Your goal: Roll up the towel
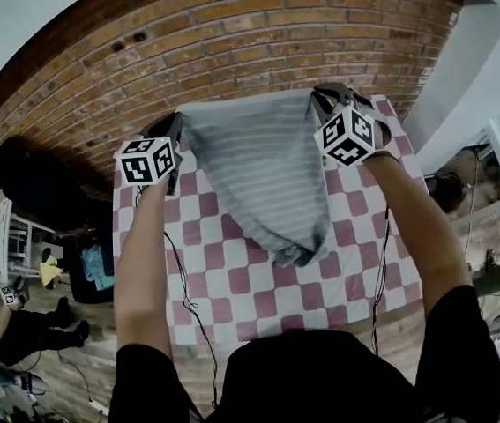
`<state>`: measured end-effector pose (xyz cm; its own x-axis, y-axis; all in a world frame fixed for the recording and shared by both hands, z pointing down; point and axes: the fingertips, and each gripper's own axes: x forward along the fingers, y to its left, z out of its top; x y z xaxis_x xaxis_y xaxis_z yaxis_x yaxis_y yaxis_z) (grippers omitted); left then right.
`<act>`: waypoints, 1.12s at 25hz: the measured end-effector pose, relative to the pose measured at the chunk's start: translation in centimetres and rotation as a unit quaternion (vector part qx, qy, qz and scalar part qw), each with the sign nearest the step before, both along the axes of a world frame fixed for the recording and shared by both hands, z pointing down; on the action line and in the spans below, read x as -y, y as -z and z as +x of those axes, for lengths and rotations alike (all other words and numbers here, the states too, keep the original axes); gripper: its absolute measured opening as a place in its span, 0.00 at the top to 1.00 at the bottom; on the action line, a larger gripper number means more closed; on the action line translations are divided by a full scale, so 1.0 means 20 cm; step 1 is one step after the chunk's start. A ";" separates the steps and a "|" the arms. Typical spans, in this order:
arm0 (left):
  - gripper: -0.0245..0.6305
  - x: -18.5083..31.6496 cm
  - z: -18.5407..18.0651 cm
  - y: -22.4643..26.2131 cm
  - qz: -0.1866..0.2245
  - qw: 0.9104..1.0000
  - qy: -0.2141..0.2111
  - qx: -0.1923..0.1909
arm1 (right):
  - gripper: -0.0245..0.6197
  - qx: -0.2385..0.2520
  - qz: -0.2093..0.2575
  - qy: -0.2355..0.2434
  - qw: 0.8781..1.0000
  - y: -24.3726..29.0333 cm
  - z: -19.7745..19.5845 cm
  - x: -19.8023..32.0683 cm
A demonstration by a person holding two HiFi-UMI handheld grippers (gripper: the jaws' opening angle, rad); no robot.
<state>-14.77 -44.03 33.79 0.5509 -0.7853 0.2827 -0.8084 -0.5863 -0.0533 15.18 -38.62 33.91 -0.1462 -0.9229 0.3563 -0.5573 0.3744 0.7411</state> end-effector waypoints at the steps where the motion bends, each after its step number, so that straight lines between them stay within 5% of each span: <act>1: 0.95 0.09 0.00 0.10 0.015 1.000 0.003 0.009 | 0.93 -0.012 0.015 -0.005 1.000 0.11 0.02 0.10; 6: 0.95 0.40 0.02 0.86 0.130 0.989 0.021 0.063 | 0.93 -0.045 0.141 -0.023 0.989 0.93 0.05 0.45; 11: 0.95 0.28 -0.02 1.72 0.277 0.958 0.036 0.059 | 0.93 -0.038 0.264 -0.017 0.964 1.68 0.01 0.35; 16: 0.95 0.01 -0.12 1.99 0.337 0.940 0.036 0.040 | 0.96 -0.015 0.317 -0.014 0.948 1.90 0.01 0.13; 19: 0.95 -0.11 -0.14 1.83 0.334 0.942 -0.007 0.018 | 0.96 0.019 0.271 0.044 0.961 1.71 -0.06 0.02; 23: 0.96 -0.18 -0.02 1.31 0.261 0.962 -0.061 0.046 | 0.96 0.006 0.122 0.166 0.979 0.98 -0.42 -0.05; 28: 0.95 -0.27 0.10 0.86 0.188 0.973 -0.076 0.110 | 0.91 0.114 -0.012 0.238 0.964 0.25 -0.86 -0.30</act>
